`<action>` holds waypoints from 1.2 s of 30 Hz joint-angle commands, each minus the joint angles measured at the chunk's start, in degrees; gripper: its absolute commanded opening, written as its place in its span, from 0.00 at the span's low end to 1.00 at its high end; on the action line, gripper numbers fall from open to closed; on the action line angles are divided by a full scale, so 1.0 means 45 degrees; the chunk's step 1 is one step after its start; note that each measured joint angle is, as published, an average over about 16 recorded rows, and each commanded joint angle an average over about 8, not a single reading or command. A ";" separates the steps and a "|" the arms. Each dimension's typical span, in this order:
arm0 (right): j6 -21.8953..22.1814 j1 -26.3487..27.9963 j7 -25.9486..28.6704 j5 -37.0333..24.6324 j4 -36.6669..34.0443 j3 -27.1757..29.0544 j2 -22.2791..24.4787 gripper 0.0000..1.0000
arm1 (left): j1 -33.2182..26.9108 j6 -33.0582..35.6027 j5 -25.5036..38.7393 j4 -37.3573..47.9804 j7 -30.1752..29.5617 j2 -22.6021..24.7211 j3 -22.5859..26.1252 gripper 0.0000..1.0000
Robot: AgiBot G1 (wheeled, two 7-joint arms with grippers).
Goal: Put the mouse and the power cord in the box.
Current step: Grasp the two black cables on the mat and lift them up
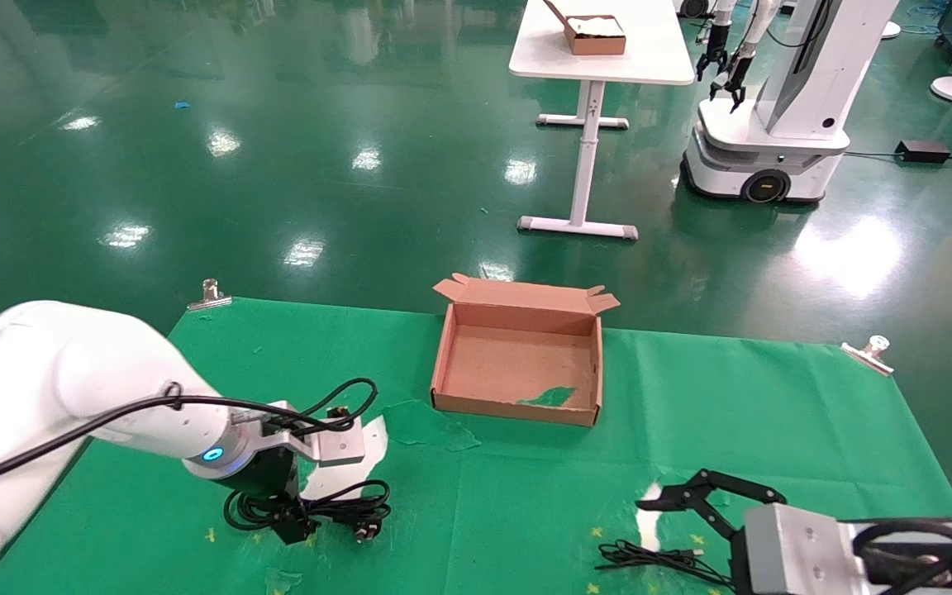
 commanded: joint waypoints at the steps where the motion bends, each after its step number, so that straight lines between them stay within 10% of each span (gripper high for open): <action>1: 0.0021 -0.0025 0.0025 0.0027 -0.0005 0.0005 -0.0009 1.00 | -0.0046 -0.0237 0.0193 0.0413 0.0074 0.0234 0.0091 1.00; 22: 0.1286 0.1592 0.0563 -0.7928 -0.1553 -0.2904 -0.2952 1.00 | -0.0320 -0.0858 0.0405 0.1974 0.0483 0.0897 0.0284 1.00; 36: 0.2098 0.3441 -0.0549 -0.9173 -0.6342 -0.3503 -0.5516 1.00 | -0.0376 -0.0931 0.0285 0.2164 0.0594 0.0940 0.0359 1.00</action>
